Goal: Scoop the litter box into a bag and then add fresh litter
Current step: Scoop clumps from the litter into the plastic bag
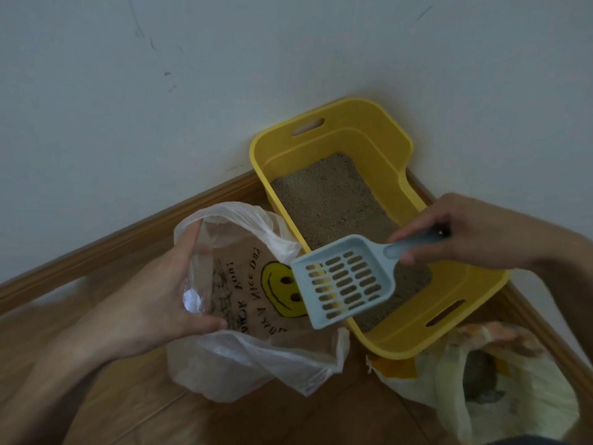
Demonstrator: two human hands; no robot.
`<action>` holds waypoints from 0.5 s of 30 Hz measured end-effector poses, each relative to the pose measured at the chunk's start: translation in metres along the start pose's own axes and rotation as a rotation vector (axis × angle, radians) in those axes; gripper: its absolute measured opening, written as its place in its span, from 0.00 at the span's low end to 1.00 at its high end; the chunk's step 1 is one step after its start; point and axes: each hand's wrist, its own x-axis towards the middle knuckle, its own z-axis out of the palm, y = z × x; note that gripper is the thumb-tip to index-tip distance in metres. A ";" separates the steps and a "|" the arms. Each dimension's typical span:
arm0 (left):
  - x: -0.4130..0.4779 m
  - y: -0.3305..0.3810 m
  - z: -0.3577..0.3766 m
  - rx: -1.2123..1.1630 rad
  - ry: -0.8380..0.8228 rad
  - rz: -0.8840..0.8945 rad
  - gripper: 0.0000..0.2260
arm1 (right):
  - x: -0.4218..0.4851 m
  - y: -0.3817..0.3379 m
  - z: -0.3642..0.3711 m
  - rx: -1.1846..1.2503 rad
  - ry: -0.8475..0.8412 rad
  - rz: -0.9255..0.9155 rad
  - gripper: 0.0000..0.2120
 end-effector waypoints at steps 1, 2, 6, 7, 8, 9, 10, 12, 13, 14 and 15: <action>0.000 0.001 0.000 0.000 -0.006 0.003 0.51 | -0.004 0.006 -0.003 0.067 0.026 0.024 0.10; 0.000 0.002 0.000 -0.005 -0.011 -0.003 0.52 | -0.008 0.013 -0.006 0.150 0.066 0.053 0.11; -0.002 -0.002 -0.002 0.014 -0.010 -0.016 0.55 | -0.007 0.049 -0.001 0.374 0.341 0.174 0.10; -0.001 -0.002 -0.003 0.040 -0.010 -0.019 0.56 | -0.003 0.060 0.006 0.382 0.436 0.207 0.10; -0.001 -0.003 -0.003 0.054 -0.009 -0.020 0.56 | 0.003 0.070 0.015 0.387 0.527 0.241 0.10; -0.001 -0.003 -0.003 0.056 -0.013 -0.019 0.56 | 0.008 0.079 0.025 0.389 0.608 0.276 0.09; 0.000 -0.002 -0.002 0.054 -0.019 -0.020 0.56 | 0.014 0.087 0.034 0.387 0.671 0.314 0.09; 0.001 0.001 -0.001 0.048 -0.013 -0.030 0.56 | 0.022 0.096 0.048 0.338 0.728 0.381 0.12; 0.000 0.002 0.001 0.051 -0.008 -0.024 0.56 | 0.025 0.100 0.053 0.275 0.709 0.391 0.12; 0.000 0.001 0.002 0.051 0.005 -0.007 0.55 | 0.026 0.103 0.056 0.180 0.666 0.388 0.12; 0.001 0.002 0.001 0.047 0.009 -0.002 0.54 | 0.027 0.106 0.057 0.053 0.621 0.389 0.12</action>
